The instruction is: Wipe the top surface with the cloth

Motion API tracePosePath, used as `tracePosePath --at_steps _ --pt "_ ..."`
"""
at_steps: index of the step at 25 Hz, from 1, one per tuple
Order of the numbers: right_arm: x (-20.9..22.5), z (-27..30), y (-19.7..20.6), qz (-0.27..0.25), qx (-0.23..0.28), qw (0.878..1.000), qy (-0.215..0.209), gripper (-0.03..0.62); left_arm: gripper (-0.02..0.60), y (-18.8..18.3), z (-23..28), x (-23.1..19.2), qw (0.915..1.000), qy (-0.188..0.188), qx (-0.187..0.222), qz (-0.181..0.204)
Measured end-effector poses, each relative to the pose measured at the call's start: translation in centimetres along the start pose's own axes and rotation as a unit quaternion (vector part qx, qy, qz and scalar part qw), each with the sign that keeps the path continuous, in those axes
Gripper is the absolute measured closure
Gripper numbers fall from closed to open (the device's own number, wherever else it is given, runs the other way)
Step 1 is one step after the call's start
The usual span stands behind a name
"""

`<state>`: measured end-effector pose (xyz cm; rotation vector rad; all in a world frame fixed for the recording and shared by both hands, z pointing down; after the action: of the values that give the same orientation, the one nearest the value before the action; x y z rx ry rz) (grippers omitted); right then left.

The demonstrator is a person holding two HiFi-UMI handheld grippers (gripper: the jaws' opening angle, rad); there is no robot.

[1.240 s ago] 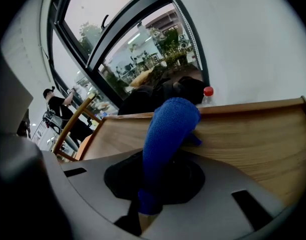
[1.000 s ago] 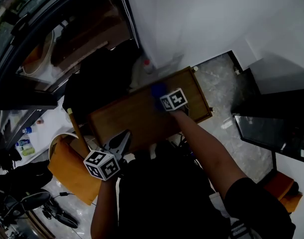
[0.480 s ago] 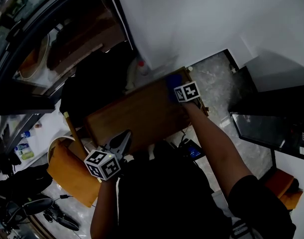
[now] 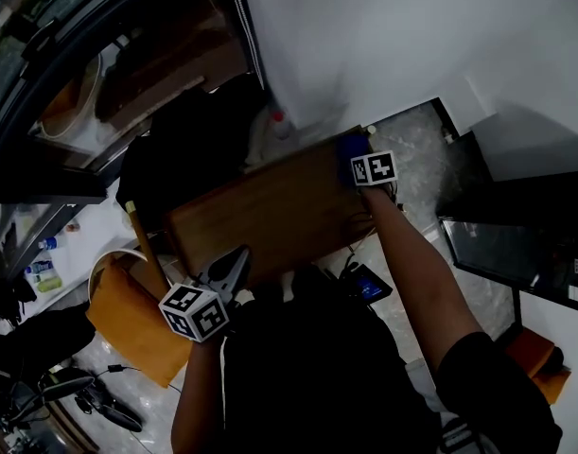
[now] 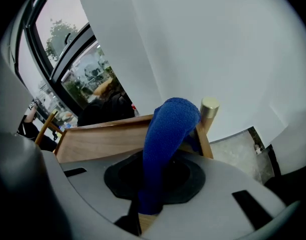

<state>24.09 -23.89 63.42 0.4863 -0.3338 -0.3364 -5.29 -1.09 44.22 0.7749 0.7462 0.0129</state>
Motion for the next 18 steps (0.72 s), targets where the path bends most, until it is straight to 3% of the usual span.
tracePosePath --at_steps 6,9,14,18 --pt "1.5 -0.7 -0.2 -0.011 -0.003 0.999 0.052 0.523 0.571 1.0 -1.4 -0.3 0.9998 -0.007 0.013 -0.013" --pt "2.4 -1.1 -0.1 0.01 0.009 0.998 0.068 0.523 0.571 1.4 -2.6 -0.6 0.9993 -0.014 0.026 -0.021" --pt "3.1 -1.6 -0.2 0.065 0.019 0.994 0.08 0.523 0.571 2.0 -5.7 -2.1 0.9978 -0.032 0.048 -0.033" --pt "1.9 -2.2 -0.3 0.048 0.027 0.996 0.065 0.523 0.571 2.7 -8.4 -3.5 0.9957 -0.038 0.07 -0.046"
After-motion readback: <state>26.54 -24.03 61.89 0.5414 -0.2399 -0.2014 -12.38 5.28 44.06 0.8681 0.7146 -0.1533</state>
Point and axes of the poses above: the fingertips, and each gripper's own axes: z forward along the fingers, x to its right, y out of its underside, the point moved 5 cm from there along -z, backward along the fingers, and after that the axes turned 1 degree about x, right-handed, at the moved point
